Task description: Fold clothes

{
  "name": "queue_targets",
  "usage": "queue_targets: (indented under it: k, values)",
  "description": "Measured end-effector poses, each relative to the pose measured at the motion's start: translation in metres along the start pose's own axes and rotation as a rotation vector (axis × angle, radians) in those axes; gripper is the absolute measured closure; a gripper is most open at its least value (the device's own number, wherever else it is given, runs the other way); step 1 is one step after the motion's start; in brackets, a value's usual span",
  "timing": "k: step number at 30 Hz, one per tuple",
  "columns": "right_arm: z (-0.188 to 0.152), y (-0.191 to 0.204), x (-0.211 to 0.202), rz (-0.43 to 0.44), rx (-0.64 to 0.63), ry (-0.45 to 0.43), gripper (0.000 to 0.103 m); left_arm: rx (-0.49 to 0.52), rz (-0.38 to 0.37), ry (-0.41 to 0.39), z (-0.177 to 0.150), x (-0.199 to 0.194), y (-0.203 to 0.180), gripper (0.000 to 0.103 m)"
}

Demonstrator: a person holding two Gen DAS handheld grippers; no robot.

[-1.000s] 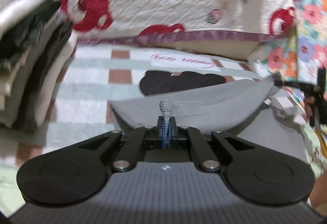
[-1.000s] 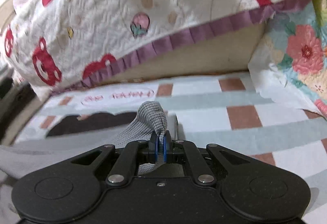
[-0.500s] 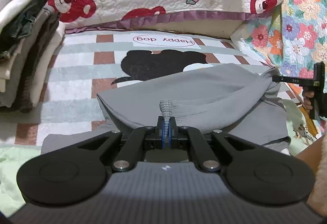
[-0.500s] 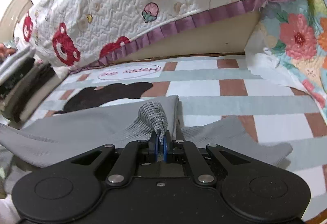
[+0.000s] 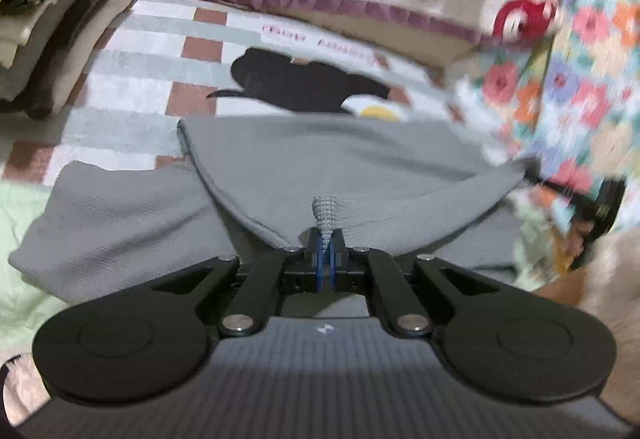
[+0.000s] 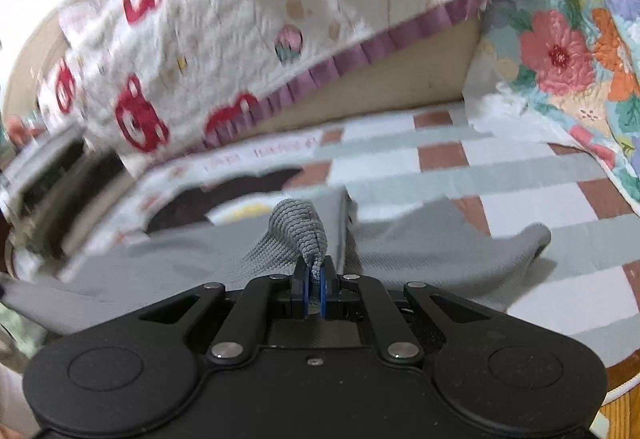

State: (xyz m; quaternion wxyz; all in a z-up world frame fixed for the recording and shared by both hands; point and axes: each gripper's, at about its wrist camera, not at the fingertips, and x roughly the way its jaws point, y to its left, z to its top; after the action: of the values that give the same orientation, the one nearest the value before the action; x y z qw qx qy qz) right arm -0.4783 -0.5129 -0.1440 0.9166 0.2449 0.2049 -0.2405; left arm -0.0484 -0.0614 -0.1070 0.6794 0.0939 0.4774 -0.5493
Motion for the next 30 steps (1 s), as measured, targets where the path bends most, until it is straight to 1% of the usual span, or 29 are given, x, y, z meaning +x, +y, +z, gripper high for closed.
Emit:
queue_targets:
  k: [1,2,5,6,7,8,11,13,16,17,19,21,22,23,25,26,27,28,29,30]
  values:
    - [0.002,-0.001,-0.006,0.009,0.013,-0.012,0.098,-0.009,-0.006,0.007,-0.001,0.0,0.0,0.101]
    - [0.002,-0.004,-0.008,0.015,0.019,0.0,0.098,-0.018,-0.012,0.014,-0.002,0.0,0.001,0.101]
    - [-0.01,-0.008,0.005,-0.002,-0.042,0.156,0.098,-0.046,-0.029,0.034,-0.005,-0.001,0.002,0.101]
    - [-0.016,-0.008,0.01,-0.008,-0.062,0.204,0.098,-0.048,-0.025,0.055,-0.007,0.003,0.001,0.101]
    - [-0.021,-0.008,0.011,-0.008,-0.071,0.22,0.098,-0.041,-0.016,0.085,-0.01,0.009,-0.001,0.101]
    - [-0.025,-0.007,0.012,-0.006,-0.077,0.23,0.098,-0.033,-0.009,0.102,-0.012,0.012,-0.002,0.101]
    - [-0.027,-0.007,0.007,0.005,-0.076,0.21,0.098,-0.017,0.011,0.129,-0.015,0.016,-0.003,0.101]
    - [-0.024,-0.006,0.005,0.012,-0.087,0.202,0.098,-0.024,0.018,0.134,-0.014,0.016,0.0,0.101]
    - [-0.02,-0.004,0.002,0.022,-0.103,0.191,0.098,-0.023,0.005,0.124,-0.013,0.011,-0.001,0.101]
    - [-0.019,-0.002,0.002,0.029,-0.117,0.205,0.098,-0.017,0.007,0.127,-0.013,0.01,-0.001,0.101]
    - [-0.02,0.003,0.005,0.039,-0.169,0.282,0.097,-0.01,0.012,0.143,-0.016,0.008,-0.001,0.1]
    - [-0.022,0.007,0.005,0.009,-0.243,0.345,0.096,-0.014,0.01,0.163,-0.018,0.005,0.002,0.1]
    - [-0.022,0.005,0.005,0.015,-0.251,0.387,0.091,-0.017,0.007,0.171,-0.019,0.002,0.003,0.099]
    - [-0.021,0.003,0.004,0.025,-0.252,0.431,0.088,-0.019,0.003,0.178,-0.019,-0.003,0.005,0.098]
    - [-0.016,-0.001,-0.001,0.034,-0.261,0.495,0.088,-0.023,-0.006,0.167,-0.017,-0.016,0.009,0.097]
    - [-0.012,-0.003,-0.006,0.034,-0.278,0.5,0.086,-0.027,-0.011,0.15,-0.014,-0.024,0.011,0.093]
    - [-0.005,-0.004,-0.011,0.025,-0.289,0.478,0.08,-0.032,-0.013,0.122,-0.008,-0.031,0.015,0.091]
    - [0.005,-0.007,-0.015,0.017,-0.275,0.44,0.074,-0.038,-0.013,0.09,-0.002,-0.036,0.018,0.084]
    - [0.016,-0.013,-0.015,0.018,-0.226,0.389,0.072,-0.045,-0.004,0.054,0.006,-0.039,0.022,0.077]
    - [0.028,-0.019,-0.013,0.022,-0.168,0.335,0.069,-0.054,0.014,0.017,0.014,-0.039,0.027,0.075]
